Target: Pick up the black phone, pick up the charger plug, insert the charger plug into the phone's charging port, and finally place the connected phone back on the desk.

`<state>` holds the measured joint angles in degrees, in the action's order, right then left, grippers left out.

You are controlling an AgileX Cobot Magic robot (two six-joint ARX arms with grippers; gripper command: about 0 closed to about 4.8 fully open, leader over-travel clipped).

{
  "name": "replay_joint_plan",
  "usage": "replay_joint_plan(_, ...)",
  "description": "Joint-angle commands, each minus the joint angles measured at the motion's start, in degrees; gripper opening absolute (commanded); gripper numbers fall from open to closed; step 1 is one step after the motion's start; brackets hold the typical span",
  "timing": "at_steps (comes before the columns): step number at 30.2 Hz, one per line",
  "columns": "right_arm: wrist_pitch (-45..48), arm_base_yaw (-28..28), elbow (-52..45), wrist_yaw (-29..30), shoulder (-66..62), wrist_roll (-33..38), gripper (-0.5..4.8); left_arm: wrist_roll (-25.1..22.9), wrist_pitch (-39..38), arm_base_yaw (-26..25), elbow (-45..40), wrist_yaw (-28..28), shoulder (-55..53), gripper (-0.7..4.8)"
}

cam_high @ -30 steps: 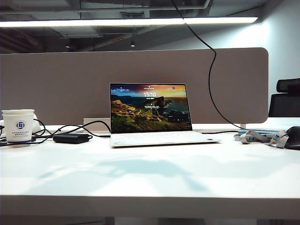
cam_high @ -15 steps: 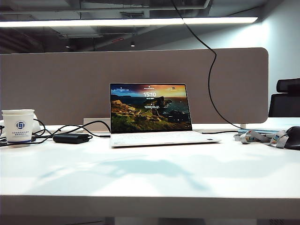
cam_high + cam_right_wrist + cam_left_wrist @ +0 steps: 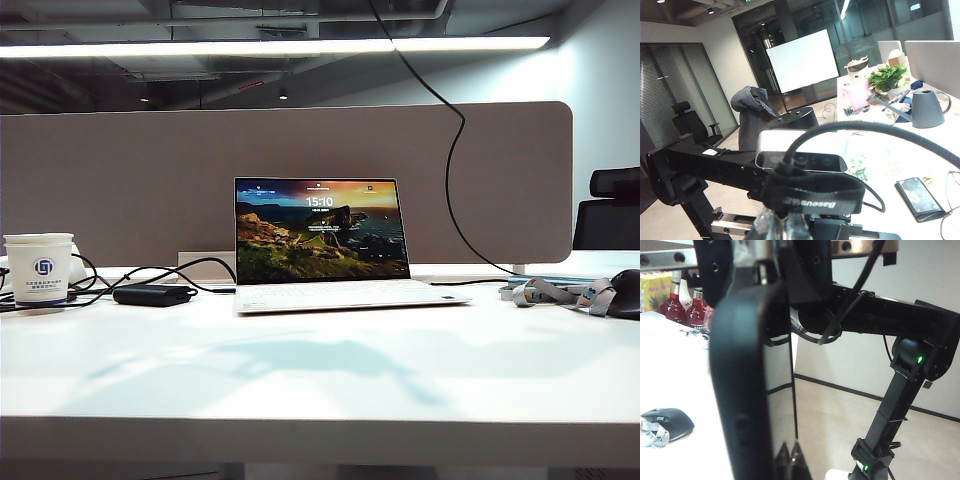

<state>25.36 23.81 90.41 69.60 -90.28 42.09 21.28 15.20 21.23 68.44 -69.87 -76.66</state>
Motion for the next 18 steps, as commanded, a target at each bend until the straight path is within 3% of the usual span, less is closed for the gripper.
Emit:
replay_joint_plan(1, -2.6, 0.28, 0.02, 2.1, 0.31, -1.9, -0.07, 0.15, 2.38, -0.11, 0.63, 1.68, 0.48, -0.06)
replay_joint_plan(18, -3.98, -0.33, 0.09, 1.77, 1.16, -3.37, -0.07, -1.33, -1.84, -0.11, 0.63, 0.35, 0.52, -0.06)
